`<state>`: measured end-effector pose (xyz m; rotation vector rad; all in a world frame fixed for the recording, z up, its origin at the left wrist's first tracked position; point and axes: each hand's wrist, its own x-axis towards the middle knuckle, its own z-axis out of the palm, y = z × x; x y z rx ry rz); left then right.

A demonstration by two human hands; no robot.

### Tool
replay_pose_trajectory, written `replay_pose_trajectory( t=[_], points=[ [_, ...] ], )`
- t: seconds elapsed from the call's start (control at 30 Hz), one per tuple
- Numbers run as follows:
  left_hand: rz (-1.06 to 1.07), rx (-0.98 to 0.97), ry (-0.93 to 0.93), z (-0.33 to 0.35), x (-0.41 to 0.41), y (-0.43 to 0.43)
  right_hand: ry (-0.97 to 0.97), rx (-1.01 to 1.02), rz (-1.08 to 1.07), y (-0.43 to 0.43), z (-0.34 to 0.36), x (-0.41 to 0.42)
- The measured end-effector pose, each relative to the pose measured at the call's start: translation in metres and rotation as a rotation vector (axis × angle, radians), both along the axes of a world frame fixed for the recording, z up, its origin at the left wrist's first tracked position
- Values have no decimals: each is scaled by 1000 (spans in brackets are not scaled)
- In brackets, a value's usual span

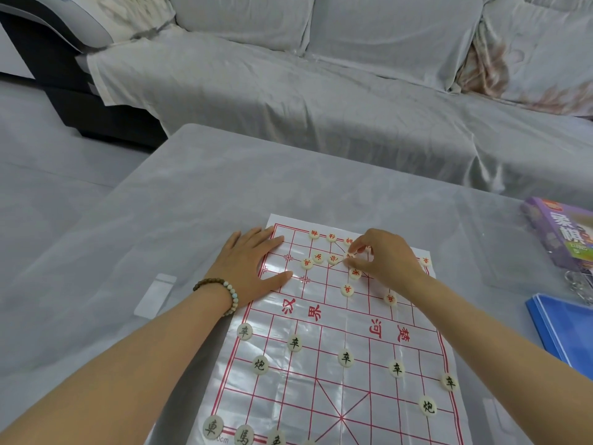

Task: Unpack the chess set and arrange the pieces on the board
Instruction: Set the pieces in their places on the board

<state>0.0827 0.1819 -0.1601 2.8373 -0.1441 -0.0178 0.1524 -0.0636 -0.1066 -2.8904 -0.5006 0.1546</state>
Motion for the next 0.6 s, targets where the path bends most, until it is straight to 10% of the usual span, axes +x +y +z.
replay_pose_trajectory(
  t=[0.33, 0.6],
  points=[
    [7, -25, -17, -4, 1, 1, -48, 265, 82, 41, 10, 14],
    [32, -42, -16, -2, -1, 0, -111, 62, 292, 87, -11, 35]
  ],
)
